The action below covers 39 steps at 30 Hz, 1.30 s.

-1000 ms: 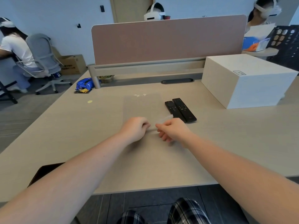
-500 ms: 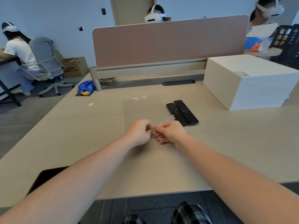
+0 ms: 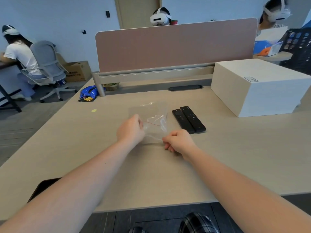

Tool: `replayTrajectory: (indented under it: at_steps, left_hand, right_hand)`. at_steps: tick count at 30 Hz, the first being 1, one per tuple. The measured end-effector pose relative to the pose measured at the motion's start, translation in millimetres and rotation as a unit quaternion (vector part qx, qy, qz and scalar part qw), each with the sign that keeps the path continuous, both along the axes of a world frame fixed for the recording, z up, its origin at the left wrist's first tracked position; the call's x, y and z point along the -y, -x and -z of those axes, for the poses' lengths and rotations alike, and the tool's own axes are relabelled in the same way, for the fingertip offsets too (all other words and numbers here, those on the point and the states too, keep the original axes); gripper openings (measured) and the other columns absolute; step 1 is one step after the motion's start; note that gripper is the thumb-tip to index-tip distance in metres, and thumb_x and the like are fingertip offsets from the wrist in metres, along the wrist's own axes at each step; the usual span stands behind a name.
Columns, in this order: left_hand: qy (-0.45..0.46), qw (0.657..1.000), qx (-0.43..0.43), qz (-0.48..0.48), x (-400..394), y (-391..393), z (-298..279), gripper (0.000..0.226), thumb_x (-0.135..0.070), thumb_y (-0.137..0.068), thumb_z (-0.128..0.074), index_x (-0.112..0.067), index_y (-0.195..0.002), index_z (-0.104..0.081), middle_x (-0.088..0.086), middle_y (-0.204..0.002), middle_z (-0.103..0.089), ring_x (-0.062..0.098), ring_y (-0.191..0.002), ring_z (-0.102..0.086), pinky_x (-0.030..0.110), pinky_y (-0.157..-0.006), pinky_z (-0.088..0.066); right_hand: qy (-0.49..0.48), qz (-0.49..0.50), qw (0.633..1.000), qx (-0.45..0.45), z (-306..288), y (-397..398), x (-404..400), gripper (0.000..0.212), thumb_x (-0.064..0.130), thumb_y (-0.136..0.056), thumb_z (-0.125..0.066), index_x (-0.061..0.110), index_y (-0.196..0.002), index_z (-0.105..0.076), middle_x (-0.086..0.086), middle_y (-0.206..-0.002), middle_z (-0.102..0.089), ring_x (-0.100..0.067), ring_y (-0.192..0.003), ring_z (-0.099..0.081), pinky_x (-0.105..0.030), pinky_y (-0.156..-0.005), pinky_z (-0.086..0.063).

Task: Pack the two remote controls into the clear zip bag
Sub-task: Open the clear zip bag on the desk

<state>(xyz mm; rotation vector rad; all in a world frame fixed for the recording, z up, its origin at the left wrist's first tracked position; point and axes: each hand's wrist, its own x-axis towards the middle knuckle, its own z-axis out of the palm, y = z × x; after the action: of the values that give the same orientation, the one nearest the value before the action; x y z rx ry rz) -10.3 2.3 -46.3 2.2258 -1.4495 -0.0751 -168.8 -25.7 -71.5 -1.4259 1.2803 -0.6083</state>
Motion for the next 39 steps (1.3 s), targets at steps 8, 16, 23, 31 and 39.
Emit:
replayTrajectory:
  at_steps: [8,16,23,31,39]
  left_hand:
    - [0.070,0.992,-0.032,0.104,2,-5,-29,0.022,-0.008,-0.084,-0.036,-0.018,-0.078,-0.055,0.012,-0.082,-0.058,0.036,-0.087,-0.058,0.038,-0.071,-0.046]
    - [-0.040,0.990,0.114,0.071,2,-1,-23,0.047,-0.015,-0.080,-0.062,-0.016,-0.124,-0.046,0.004,-0.124,-0.043,0.033,-0.104,-0.058,0.042,-0.076,-0.050]
    - [-0.091,0.976,0.154,0.124,-1,-22,-24,0.081,-0.025,-0.088,-0.056,-0.043,-0.145,-0.002,0.013,-0.136,-0.048,0.039,-0.109,-0.057,0.045,-0.088,-0.052]
    - [0.150,0.983,0.032,0.097,-14,-28,-29,0.023,-0.005,-0.090,-0.053,-0.008,-0.106,-0.069,0.014,-0.103,-0.072,0.034,-0.099,-0.062,0.036,-0.083,-0.048]
    - [0.004,0.976,0.137,0.170,-16,-19,-12,0.015,-0.005,-0.090,-0.046,-0.011,-0.104,-0.046,0.021,-0.099,-0.065,0.042,-0.087,-0.060,0.037,-0.063,-0.039]
  right_hand:
    - [-0.018,0.026,0.999,0.038,2,1,-2,0.028,0.011,-0.087,-0.056,0.007,-0.059,-0.056,-0.011,-0.054,-0.058,-0.016,-0.038,-0.039,-0.019,-0.042,-0.031]
    - [-0.040,0.049,0.997,0.050,4,-2,0,0.033,0.013,-0.090,-0.052,0.007,-0.058,-0.055,-0.011,-0.052,-0.057,-0.019,-0.040,-0.039,-0.021,-0.044,-0.032]
    - [-0.096,0.091,0.986,0.106,0,-2,7,0.028,0.006,-0.092,-0.050,0.000,-0.065,-0.055,-0.015,-0.056,-0.053,-0.011,-0.023,-0.038,-0.017,-0.031,-0.032]
    - [-0.130,0.085,0.981,0.117,0,-2,12,0.032,0.016,-0.096,-0.048,0.003,-0.067,-0.052,-0.014,-0.055,-0.052,-0.011,-0.029,-0.036,-0.014,-0.030,-0.032]
    - [0.127,0.070,0.986,-0.080,4,18,0,0.020,0.030,-0.088,-0.057,0.012,-0.078,-0.058,0.001,-0.065,-0.058,-0.023,-0.060,-0.054,-0.026,-0.054,-0.045]
